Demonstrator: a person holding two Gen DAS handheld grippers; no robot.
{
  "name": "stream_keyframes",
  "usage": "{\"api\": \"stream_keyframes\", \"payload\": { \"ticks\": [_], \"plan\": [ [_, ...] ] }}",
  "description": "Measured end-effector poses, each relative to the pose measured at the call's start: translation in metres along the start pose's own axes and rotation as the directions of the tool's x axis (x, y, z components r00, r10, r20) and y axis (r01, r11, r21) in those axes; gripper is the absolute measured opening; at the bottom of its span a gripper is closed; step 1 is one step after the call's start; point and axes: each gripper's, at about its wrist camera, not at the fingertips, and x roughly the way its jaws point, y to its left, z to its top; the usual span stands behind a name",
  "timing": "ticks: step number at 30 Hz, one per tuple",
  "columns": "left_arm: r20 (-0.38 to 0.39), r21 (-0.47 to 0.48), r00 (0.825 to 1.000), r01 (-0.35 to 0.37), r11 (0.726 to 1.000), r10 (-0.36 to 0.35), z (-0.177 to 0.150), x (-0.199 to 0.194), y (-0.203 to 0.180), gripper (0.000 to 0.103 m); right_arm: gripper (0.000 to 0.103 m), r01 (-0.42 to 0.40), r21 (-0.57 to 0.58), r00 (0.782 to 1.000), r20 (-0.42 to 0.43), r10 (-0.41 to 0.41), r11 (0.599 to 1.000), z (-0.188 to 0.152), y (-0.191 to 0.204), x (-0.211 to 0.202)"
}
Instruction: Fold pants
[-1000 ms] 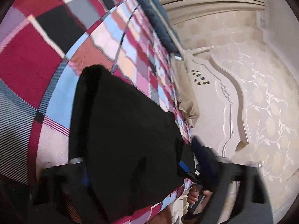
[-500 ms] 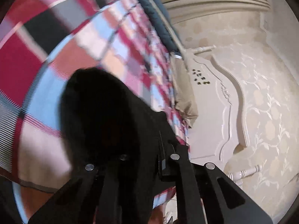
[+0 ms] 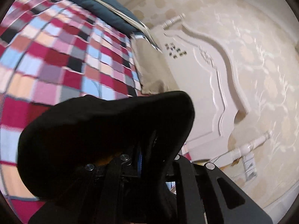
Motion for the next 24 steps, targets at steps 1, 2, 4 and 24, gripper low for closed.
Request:
{"api": "stream_keyframes", "payload": {
  "ticks": [1,2,4,24],
  "plan": [
    [-0.013,0.007,1.0,-0.003,1.0,0.003,0.0,0.009,-0.006,0.011,0.08,0.0,0.0,1.0,0.004,0.0,1.0,-0.001,-0.001,-0.002],
    [-0.031,0.011,0.999,-0.005,1.0,0.005,0.0,0.021,-0.012,0.011,0.08,0.001,0.001,1.0,0.009,-0.001,1.0,-0.003,-0.002,-0.005],
    [-0.076,0.033,0.997,-0.024,0.999,0.026,-0.001,0.05,-0.027,0.011,0.08,0.004,0.002,1.0,0.011,-0.004,1.0,-0.007,-0.004,-0.01],
    [-0.271,0.329,0.872,-0.313,0.891,0.407,-0.066,0.259,-0.072,0.051,0.081,0.037,0.129,0.997,0.061,-0.045,0.991,-0.036,-0.051,-0.051]
  ]
}}
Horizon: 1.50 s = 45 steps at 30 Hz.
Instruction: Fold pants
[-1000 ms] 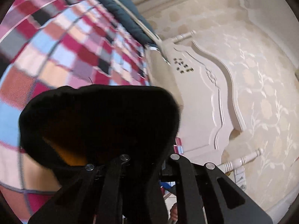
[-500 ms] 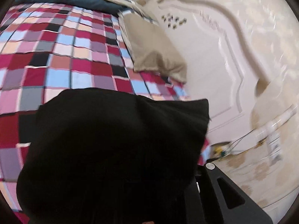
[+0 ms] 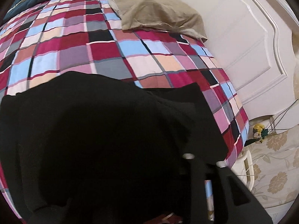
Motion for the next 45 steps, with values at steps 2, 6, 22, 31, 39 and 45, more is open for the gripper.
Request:
{"api": "stream_keyframes", "payload": {
  "ticks": [2,6,22,31,39,45],
  "plan": [
    [0.006,0.009,1.0,0.013,1.0,-0.013,0.0,0.0,-0.009,0.063,0.081,0.011,0.011,1.0,0.0,-0.011,1.0,-0.001,-0.001,0.001],
    [0.034,0.047,0.996,0.082,0.996,-0.083,0.001,-0.01,-0.025,0.067,0.081,0.023,0.015,1.0,0.0,-0.023,1.0,-0.004,-0.003,-0.005],
    [0.412,-0.195,0.894,0.276,0.941,-0.177,-0.066,-0.146,0.118,0.077,0.081,0.151,-0.089,0.981,0.138,-0.138,0.985,0.05,0.027,-0.041],
    [0.375,-0.422,0.919,0.289,0.859,-0.124,-0.12,-0.125,0.195,0.077,0.081,0.121,-0.166,0.991,0.085,-0.108,0.979,0.101,0.032,-0.013],
    [0.34,-0.419,0.923,0.318,0.85,-0.178,-0.124,-0.107,0.194,0.077,0.073,0.144,-0.328,0.985,-0.041,-0.166,0.934,0.125,0.049,0.03],
    [0.344,-0.425,0.918,0.338,0.84,-0.196,-0.128,-0.103,0.198,0.077,0.029,0.158,-0.355,0.954,-0.185,-0.235,0.922,0.127,0.036,0.056]
  ]
}}
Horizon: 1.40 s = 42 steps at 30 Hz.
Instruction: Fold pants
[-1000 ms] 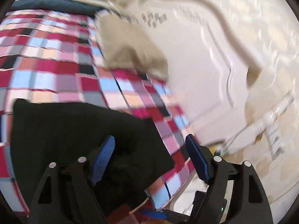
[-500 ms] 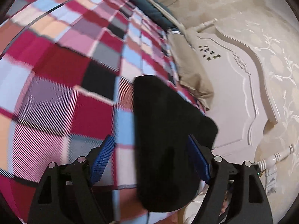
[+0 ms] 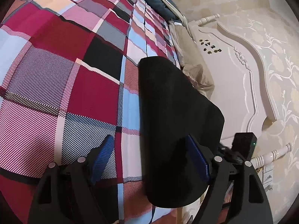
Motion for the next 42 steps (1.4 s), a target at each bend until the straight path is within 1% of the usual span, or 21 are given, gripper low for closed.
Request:
{"api": "stream_keyframes", "payload": {
  "ticks": [1,2,4,8,9,11,14,17,18,20,21,22,25,27,30,32,35,37,39,41,42],
  "plan": [
    [-0.002,0.0,1.0,0.002,1.0,-0.002,0.0,0.0,0.0,0.077,0.021,0.004,-0.013,1.0,-0.006,-0.004,1.0,-0.002,0.002,0.0],
    [-0.004,0.0,1.0,0.003,1.0,-0.003,0.001,0.0,0.001,0.077,0.017,-0.003,-0.023,1.0,-0.001,0.003,1.0,-0.004,0.004,-0.002],
    [-0.005,0.0,1.0,0.003,1.0,-0.003,0.001,0.0,0.002,0.077,0.005,-0.007,-0.031,0.999,0.035,0.008,0.999,-0.008,0.008,-0.015],
    [-0.003,0.002,1.0,-0.002,1.0,0.002,0.001,0.001,0.001,0.078,0.004,0.008,-0.007,0.987,0.161,-0.006,1.0,-0.017,0.002,-0.061],
    [-0.002,0.003,1.0,-0.001,1.0,0.001,0.0,0.001,0.0,0.079,0.004,0.018,0.008,0.984,0.177,-0.02,1.0,-0.021,-0.003,-0.069],
    [-0.002,0.005,1.0,0.001,1.0,-0.001,-0.001,0.002,-0.001,0.079,0.004,0.041,0.045,0.984,0.169,-0.048,0.998,-0.03,-0.018,-0.072],
    [0.0,0.019,1.0,-0.006,1.0,0.006,-0.002,0.004,-0.003,0.079,0.004,0.083,0.108,0.991,0.097,-0.094,0.991,-0.046,-0.044,-0.056],
    [-0.002,0.04,1.0,-0.019,0.999,0.019,-0.003,0.005,-0.006,0.08,0.006,0.058,0.142,0.991,0.111,-0.074,0.988,-0.055,-0.051,-0.06],
    [-0.002,0.038,1.0,-0.02,0.999,0.02,-0.003,0.005,-0.005,0.08,0.009,0.065,0.148,0.99,0.114,-0.082,0.987,-0.054,-0.051,-0.064],
    [-0.002,0.03,1.0,-0.017,0.999,0.018,-0.002,0.005,-0.005,0.08,0.034,0.088,0.163,0.982,0.149,-0.112,0.983,-0.051,-0.052,-0.076],
    [-0.004,0.024,1.0,-0.012,1.0,0.012,-0.002,0.005,-0.006,0.08,0.061,0.07,0.182,0.979,0.176,-0.103,0.981,-0.05,-0.055,-0.082],
    [-0.007,0.022,1.0,-0.007,1.0,0.007,-0.003,0.006,-0.006,0.08,0.07,0.028,0.204,0.978,0.197,-0.069,0.979,-0.047,-0.059,-0.085],
    [-0.009,0.028,1.0,0.0,1.0,0.0,-0.005,0.009,-0.009,0.08,0.07,-0.039,0.236,0.979,0.203,-0.01,0.971,-0.039,-0.067,-0.081],
    [-0.008,0.024,1.0,0.007,1.0,-0.006,-0.006,0.01,-0.009,0.08,0.07,-0.019,0.236,0.982,0.186,-0.026,0.972,-0.031,-0.071,-0.071],
    [-0.01,0.023,1.0,0.013,1.0,-0.012,-0.006,0.01,-0.008,0.08,0.07,-0.052,0.254,0.985,0.173,0.008,0.966,-0.019,-0.077,-0.06],
    [-0.013,0.022,1.0,0.018,1.0,-0.017,-0.005,0.01,-0.008,0.081,0.07,-0.075,0.244,0.988,0.15,0.039,0.967,-0.012,-0.074,-0.051],
    [-0.012,0.02,1.0,0.023,1.0,-0.023,-0.005,0.01,-0.005,0.081,0.07,-0.066,0.23,0.994,0.096,0.045,0.971,-0.006,-0.069,-0.036],
    [-0.009,0.025,1.0,0.022,0.999,-0.022,-0.006,0.011,-0.006,0.081,0.07,-0.088,0.223,0.995,0.062,0.076,0.971,-0.003,-0.066,-0.025],
    [-0.007,0.028,1.0,0.025,0.999,-0.025,-0.007,0.011,-0.005,0.081,0.069,-0.16,0.232,0.987,0.029,0.157,0.96,0.0,-0.061,-0.012],
    [-0.007,0.027,0.999,0.031,0.999,-0.031,-0.007,0.011,-0.004,0.081,0.06,-0.171,0.234,0.985,0.006,0.174,0.957,0.002,-0.057,0.0],
    [-0.008,0.026,0.999,0.036,0.999,-0.035,-0.007,0.01,-0.003,0.081,0.049,-0.153,0.23,0.987,-0.007,0.159,0.961,0.002,-0.055,0.006]
  ]
}}
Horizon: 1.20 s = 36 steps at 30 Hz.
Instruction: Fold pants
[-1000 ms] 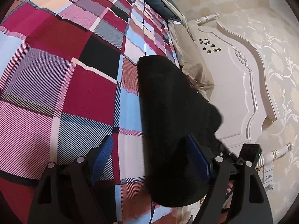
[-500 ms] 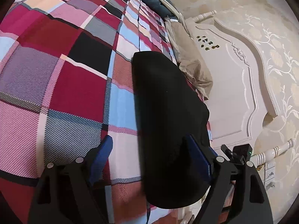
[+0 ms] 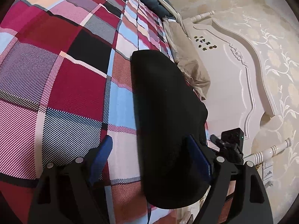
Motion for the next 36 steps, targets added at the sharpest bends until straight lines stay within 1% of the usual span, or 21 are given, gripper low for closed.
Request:
{"api": "stream_keyframes", "payload": {
  "ticks": [1,2,3,4,6,8,11,13,15,17,19,21,22,24,26,28,32,35,36],
  "plan": [
    [0.0,-0.001,1.0,0.002,1.0,-0.002,0.0,0.0,0.0,0.081,0.032,0.014,0.002,1.0,-0.007,-0.014,1.0,0.0,-0.001,0.004],
    [-0.001,-0.002,1.0,0.006,1.0,-0.006,0.0,0.0,0.0,0.081,0.025,0.022,0.004,1.0,-0.011,-0.022,1.0,0.0,-0.001,0.005],
    [-0.001,-0.002,1.0,0.008,1.0,-0.008,0.001,0.0,0.001,0.081,0.019,0.025,0.004,1.0,-0.007,-0.025,1.0,-0.002,-0.001,0.005],
    [-0.002,-0.002,1.0,0.011,1.0,-0.011,0.0,0.0,0.001,0.081,0.017,0.033,-0.002,0.999,0.002,-0.033,0.999,-0.002,0.002,0.003],
    [-0.005,0.002,1.0,0.012,1.0,-0.012,0.0,0.0,0.0,0.081,0.015,0.044,-0.022,0.999,0.026,-0.044,0.999,-0.004,0.01,-0.006],
    [-0.004,0.003,1.0,0.01,1.0,-0.01,0.0,-0.001,-0.001,0.081,0.014,0.053,-0.058,0.996,0.07,-0.049,0.997,-0.006,0.023,-0.024],
    [-0.004,0.0,1.0,0.004,1.0,-0.004,0.0,-0.002,-0.004,0.081,0.014,0.078,-0.088,0.987,0.145,-0.065,0.993,-0.006,0.034,-0.057],
    [-0.006,-0.012,1.0,0.018,1.0,-0.018,0.0,-0.001,-0.006,0.081,0.014,0.103,-0.098,0.981,0.177,-0.084,0.99,-0.004,0.035,-0.076],
    [-0.015,-0.023,0.999,0.039,0.999,-0.039,-0.001,0.003,-0.01,0.081,0.014,0.146,-0.096,0.972,0.199,-0.125,0.985,-0.003,0.028,-0.093],
    [-0.023,-0.021,0.999,0.049,0.999,-0.049,-0.002,0.006,-0.014,0.081,0.014,0.183,-0.077,0.965,0.205,-0.164,0.98,-0.004,0.013,-0.104],
    [-0.036,-0.007,0.998,0.057,0.998,-0.057,-0.004,0.011,-0.02,0.081,0.014,0.207,-0.041,0.962,0.189,-0.196,0.978,-0.004,-0.009,-0.104],
    [-0.053,0.003,0.997,0.055,0.998,-0.055,-0.006,0.019,-0.025,0.081,0.014,0.227,0.005,0.962,0.152,-0.225,0.974,-0.008,-0.036,-0.096],
    [-0.061,0.004,0.997,0.052,0.999,-0.051,-0.008,0.022,-0.026,0.081,0.014,0.226,0.017,0.964,0.143,-0.226,0.974,-0.01,-0.046,-0.092],
    [-0.073,0.01,0.997,0.038,0.999,-0.037,-0.011,0.027,-0.028,0.081,0.014,0.157,0.055,0.973,0.164,-0.164,0.986,-0.014,-0.063,-0.091],
    [-0.072,0.029,0.997,0.022,0.999,-0.02,-0.012,0.029,-0.03,0.081,0.014,0.116,0.07,0.976,0.178,-0.127,0.991,-0.016,-0.07,-0.092],
    [-0.074,0.042,0.997,0.013,0.999,-0.01,-0.013,0.031,-0.032,0.081,0.014,0.102,0.074,0.977,0.183,-0.114,0.992,-0.018,-0.072,-0.091],
    [-0.07,0.039,0.997,0.013,0.999,-0.01,-0.014,0.031,-0.032,0.081,0.014,0.089,0.077,0.977,0.187,-0.102,0.993,-0.019,-0.075,-0.091],
    [-0.069,0.035,0.997,0.017,0.999,-0.015,-0.014,0.032,-0.033,0.081,0.016,0.075,0.084,0.977,0.191,-0.09,0.994,-0.017,-0.071,-0.09],
    [-0.071,0.035,0.997,0.017,0.999,-0.015,-0.014,0.033,-0.034,0.081,0.019,0.065,0.088,0.978,0.194,-0.081,0.994,-0.017,-0.071,-0.09]
  ]
}}
